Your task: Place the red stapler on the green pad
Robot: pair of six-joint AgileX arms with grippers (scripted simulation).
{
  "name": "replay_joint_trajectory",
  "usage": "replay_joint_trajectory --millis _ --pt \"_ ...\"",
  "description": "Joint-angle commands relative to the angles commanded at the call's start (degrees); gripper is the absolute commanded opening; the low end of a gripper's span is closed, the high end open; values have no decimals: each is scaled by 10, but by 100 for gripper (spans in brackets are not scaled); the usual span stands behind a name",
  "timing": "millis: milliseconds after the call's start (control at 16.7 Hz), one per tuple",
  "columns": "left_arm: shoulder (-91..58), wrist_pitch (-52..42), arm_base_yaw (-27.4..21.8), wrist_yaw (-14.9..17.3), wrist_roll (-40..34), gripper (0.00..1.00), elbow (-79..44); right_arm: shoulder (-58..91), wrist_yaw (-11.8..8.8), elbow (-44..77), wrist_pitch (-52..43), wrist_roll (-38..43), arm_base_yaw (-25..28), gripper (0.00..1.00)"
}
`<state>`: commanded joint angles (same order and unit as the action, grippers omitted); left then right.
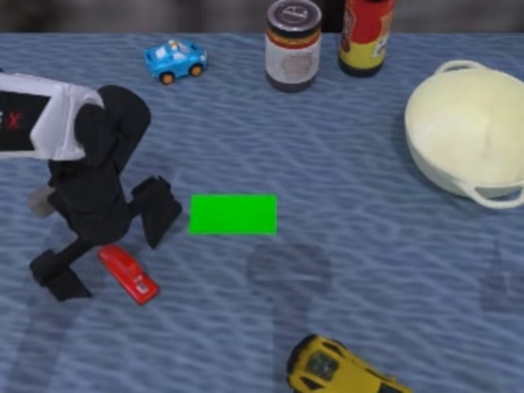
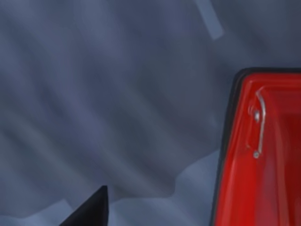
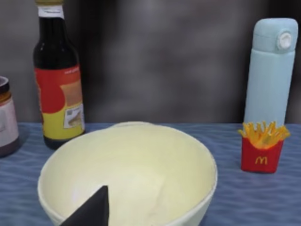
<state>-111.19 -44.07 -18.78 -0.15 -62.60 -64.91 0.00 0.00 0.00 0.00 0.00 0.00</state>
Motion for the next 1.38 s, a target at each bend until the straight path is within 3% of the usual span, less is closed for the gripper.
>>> replay_joint_trajectory --millis 60,840,1380 --pt "0 0 0 0 0 100 0 0 0 0 0 0 0 100" --pt "0 0 0 0 0 2 0 0 0 0 0 0 0 100" --pt "1 0 0 0 1 0 0 0 0 0 0 0 0 100"
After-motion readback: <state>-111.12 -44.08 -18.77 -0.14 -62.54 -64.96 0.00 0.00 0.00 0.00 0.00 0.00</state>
